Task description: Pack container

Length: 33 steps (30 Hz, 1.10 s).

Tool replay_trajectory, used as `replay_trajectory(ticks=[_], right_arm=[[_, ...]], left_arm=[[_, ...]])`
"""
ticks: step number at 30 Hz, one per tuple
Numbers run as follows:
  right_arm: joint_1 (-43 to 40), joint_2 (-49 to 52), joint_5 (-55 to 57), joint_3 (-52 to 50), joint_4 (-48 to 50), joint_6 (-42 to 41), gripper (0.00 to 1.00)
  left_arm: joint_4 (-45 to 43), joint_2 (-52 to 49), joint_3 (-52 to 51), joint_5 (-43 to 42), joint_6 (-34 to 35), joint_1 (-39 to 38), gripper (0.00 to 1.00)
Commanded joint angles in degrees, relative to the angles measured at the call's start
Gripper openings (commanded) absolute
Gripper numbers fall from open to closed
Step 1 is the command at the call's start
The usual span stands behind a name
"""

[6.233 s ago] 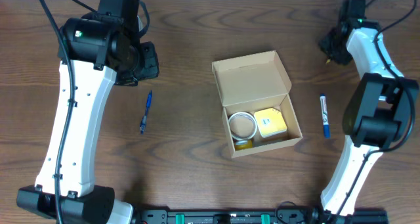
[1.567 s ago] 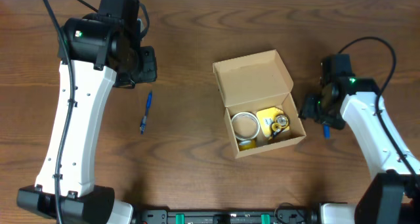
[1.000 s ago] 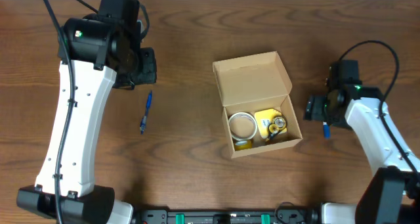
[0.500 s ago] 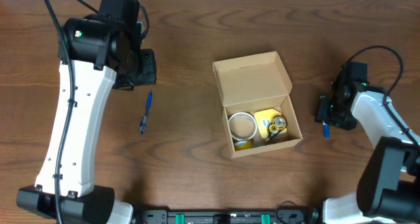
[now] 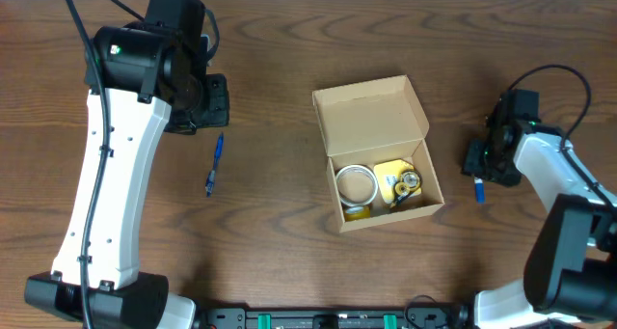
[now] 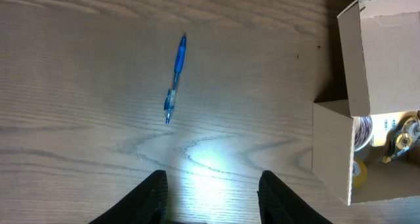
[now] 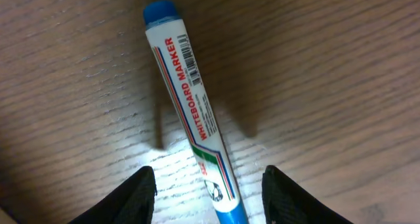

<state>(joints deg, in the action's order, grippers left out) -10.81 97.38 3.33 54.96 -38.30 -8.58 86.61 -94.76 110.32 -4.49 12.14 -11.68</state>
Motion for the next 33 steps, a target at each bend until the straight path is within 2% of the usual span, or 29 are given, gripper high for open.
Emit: replay_trajectory(ticks=[1, 10, 13, 16, 20, 21, 24, 26, 30, 33], right_arm=[[-0.42, 1.38, -0.35, -0.35, 0.39, -0.37, 0.51], [-0.39, 4.22, -0.66, -0.35, 0.87, -0.59, 0.37], [-0.39, 4.22, -0.87, -0.35, 0.85, -0.63, 0.30], [-0.35, 4.22, -1.57, -0.35, 0.85, -0.61, 0.31], [-0.35, 4.22, -1.75, -0.35, 0.85, -0.63, 0.27], [-0.35, 4.22, -2.03, -0.35, 0.85, -0.63, 0.31], [-0.35, 4.22, -2.10, -0.35, 0.87, -1.22, 0.75], [-0.37, 4.20, -2.10, -0.17, 1.09, -1.70, 0.86], [-0.35, 4.20, -2.97, 2.21, -0.46, -1.64, 0.88], [-0.20, 4.15, -5.53, 7.04, -5.35, -1.36, 0.78]], left_arm=[[0.31, 1.18, -0.02, 0.42, -0.35, 0.04, 0.46], [0.33, 1.18, -0.02, 0.42, -0.35, 0.04, 0.46], [0.35, 1.18, -0.02, 0.42, -0.35, 0.04, 0.46], [0.35, 1.18, -0.02, 0.44, -0.35, 0.04, 0.46], [0.35, 1.18, -0.02, 0.42, -0.35, 0.04, 0.46], [0.35, 1.18, -0.02, 0.44, -0.35, 0.04, 0.46], [0.35, 1.18, -0.02, 0.42, -0.35, 0.04, 0.46], [0.35, 1.18, -0.02, 0.44, -0.35, 0.04, 0.45], [0.35, 1.20, -0.02, 0.42, -0.37, 0.04, 0.46], [0.35, 1.18, -0.02, 0.42, -0.37, 0.04, 0.46]])
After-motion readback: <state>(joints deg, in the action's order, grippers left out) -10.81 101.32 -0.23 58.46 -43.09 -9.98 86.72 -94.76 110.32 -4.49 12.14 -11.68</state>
